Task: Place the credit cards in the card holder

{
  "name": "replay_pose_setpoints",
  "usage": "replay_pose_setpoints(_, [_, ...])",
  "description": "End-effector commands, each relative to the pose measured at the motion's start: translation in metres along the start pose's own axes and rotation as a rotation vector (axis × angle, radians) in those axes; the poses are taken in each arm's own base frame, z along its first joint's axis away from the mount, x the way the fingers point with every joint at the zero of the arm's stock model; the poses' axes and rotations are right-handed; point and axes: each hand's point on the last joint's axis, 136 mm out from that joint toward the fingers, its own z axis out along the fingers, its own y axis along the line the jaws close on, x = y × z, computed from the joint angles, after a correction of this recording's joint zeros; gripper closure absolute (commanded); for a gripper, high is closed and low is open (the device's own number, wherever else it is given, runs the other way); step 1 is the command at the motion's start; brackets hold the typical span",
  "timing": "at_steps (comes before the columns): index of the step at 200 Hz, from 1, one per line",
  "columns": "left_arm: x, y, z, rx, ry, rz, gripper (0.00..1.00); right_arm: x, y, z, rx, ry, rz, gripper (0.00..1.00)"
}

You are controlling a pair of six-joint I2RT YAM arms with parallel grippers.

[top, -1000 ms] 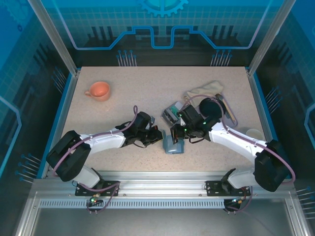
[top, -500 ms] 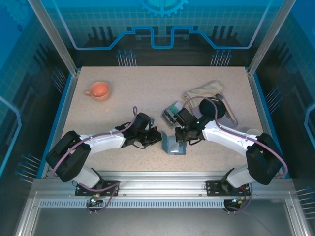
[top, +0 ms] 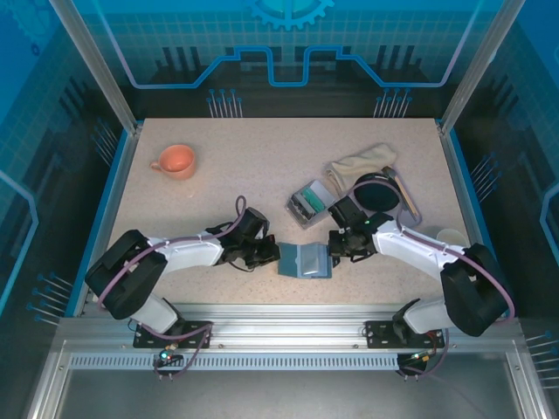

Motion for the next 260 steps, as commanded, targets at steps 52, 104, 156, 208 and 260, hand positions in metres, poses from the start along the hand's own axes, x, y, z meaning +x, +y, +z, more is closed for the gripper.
replay_pose_setpoints(52, [0.006, 0.033, 0.011, -0.078, 0.003, -0.050, 1.00, 0.014, -0.040, 0.001, 0.059, 0.014, 0.062, 1.00])
replay_pose_setpoints(104, [0.007, 0.032, 0.014, -0.067, 0.005, -0.060, 1.00, 0.004, -0.034, -0.013, -0.010, -0.016, 0.071, 1.00])
replay_pose_setpoints(156, [0.005, 0.025, 0.016, -0.038, 0.005, -0.064, 1.00, -0.015, 0.006, -0.044, -0.238, -0.114, 0.108, 1.00])
replay_pose_setpoints(208, [0.005, 0.022, 0.018, -0.035, 0.010, -0.067, 1.00, -0.005, 0.034, -0.029, -0.317, -0.034, 0.083, 1.00])
replay_pose_setpoints(260, [0.006, 0.023, 0.017, -0.036, 0.008, -0.075, 1.00, 0.003, 0.030, -0.012, -0.276, -0.001, 0.088, 1.00])
